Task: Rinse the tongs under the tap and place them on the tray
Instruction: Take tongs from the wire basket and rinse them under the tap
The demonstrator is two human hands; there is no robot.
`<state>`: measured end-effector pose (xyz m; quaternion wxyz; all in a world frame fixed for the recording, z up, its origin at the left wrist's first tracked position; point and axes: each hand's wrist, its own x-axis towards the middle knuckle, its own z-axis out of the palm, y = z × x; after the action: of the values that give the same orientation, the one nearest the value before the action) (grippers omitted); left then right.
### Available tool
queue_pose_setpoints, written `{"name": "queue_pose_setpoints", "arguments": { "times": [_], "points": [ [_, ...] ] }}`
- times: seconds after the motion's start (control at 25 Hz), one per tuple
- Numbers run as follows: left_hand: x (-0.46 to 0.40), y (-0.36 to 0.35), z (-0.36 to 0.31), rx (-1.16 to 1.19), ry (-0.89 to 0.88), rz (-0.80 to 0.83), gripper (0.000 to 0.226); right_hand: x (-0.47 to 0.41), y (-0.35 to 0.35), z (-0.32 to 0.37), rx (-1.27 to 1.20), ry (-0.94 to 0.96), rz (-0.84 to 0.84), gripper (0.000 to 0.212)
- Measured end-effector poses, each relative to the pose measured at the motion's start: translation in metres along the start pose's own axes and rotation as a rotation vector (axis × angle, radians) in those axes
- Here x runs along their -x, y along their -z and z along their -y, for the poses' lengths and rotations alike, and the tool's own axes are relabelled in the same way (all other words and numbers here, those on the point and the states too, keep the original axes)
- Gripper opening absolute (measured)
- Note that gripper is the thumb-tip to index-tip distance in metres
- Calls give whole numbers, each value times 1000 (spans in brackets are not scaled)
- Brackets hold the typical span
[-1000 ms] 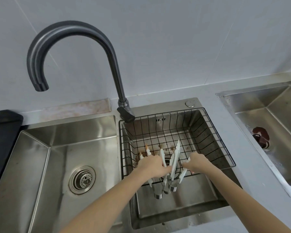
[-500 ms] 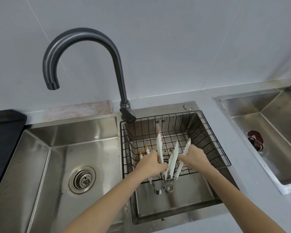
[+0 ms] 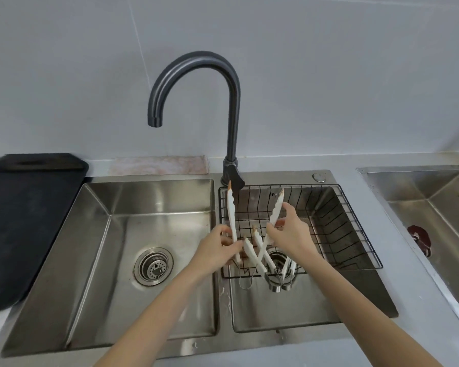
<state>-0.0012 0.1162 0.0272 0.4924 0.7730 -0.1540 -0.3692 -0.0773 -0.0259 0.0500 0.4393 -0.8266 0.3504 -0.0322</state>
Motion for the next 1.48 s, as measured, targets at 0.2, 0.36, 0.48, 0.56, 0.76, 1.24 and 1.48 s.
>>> {"name": "queue_pose_setpoints", "arguments": {
  "times": [0.2, 0.36, 0.48, 0.56, 0.76, 1.24, 1.48],
  "points": [
    [20, 43, 22, 205, 53, -125, 23, 2, -38, 26, -82, 54, 58, 65],
    [31, 71, 36, 298, 56, -211, 16, -5, -69, 42, -112, 78, 118, 66],
    [29, 89, 43, 354, 67, -276, 18, -13, -86, 50, -109, 85, 151, 64],
    [26, 101, 47, 363, 76, -301, 19, -25, -89, 55, -101, 74, 107, 59],
    [12, 119, 53, 399, 103, -328, 18, -72, -74, 66, 22, 135, -152, 53],
    [2, 128, 77, 399, 142, -461, 44, -118, -81, 63, 82, 119, -110, 30],
    [7, 125, 81, 364, 130, -493, 43, -111, -80, 61, 89, 100, -75, 30]
  ]
}}
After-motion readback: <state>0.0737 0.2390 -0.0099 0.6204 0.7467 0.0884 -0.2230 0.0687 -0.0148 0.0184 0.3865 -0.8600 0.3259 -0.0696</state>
